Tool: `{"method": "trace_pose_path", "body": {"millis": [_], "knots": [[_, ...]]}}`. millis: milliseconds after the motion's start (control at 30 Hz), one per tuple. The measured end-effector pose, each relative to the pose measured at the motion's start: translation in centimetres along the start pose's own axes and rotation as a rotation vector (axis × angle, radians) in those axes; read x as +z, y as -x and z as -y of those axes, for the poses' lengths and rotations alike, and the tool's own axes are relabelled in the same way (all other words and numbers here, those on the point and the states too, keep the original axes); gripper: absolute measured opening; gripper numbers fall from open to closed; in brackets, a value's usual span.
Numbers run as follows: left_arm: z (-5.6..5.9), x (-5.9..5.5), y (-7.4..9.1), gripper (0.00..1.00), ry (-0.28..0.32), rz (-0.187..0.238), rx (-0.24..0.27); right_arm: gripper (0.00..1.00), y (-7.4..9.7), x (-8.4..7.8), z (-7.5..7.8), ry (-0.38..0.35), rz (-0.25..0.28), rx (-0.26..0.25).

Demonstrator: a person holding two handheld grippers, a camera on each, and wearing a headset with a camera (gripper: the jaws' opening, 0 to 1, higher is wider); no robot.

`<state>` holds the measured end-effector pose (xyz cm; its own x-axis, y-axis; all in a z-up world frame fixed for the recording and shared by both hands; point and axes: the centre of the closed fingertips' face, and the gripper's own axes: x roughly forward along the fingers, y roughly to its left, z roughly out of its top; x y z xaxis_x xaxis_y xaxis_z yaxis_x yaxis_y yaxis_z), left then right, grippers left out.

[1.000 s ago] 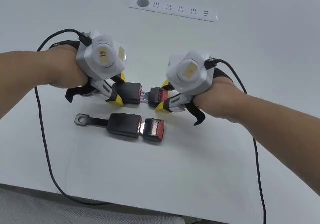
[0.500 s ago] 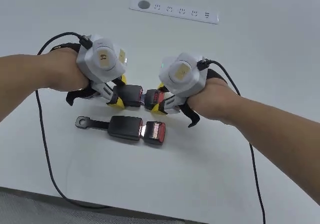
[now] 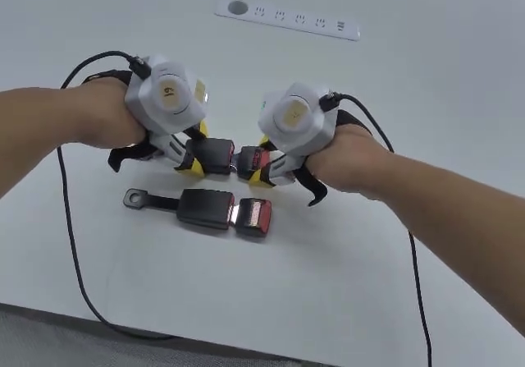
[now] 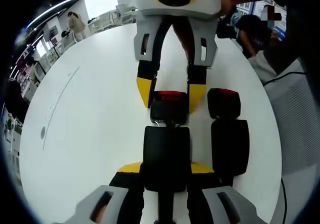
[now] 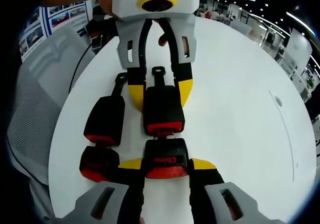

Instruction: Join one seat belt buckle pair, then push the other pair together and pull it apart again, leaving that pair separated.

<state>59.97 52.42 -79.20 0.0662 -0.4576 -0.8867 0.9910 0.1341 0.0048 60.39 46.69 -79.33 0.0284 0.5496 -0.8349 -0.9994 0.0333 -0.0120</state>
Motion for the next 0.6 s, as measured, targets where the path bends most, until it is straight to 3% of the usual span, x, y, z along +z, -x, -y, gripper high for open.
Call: {"method": "trace_pose_path", "body": {"millis": [367,600], "knots": [[-0.1,0.0,0.0,0.32,0.002,0.005,-0.001,0.31,-0.1,0.0,0.2,0.007,-0.011,-0.012],[0.0,0.0,0.1,0.33,0.005,0.009,0.001,0.31,0.4,-1.0,0.2,0.003,-0.023,-0.018]]}}
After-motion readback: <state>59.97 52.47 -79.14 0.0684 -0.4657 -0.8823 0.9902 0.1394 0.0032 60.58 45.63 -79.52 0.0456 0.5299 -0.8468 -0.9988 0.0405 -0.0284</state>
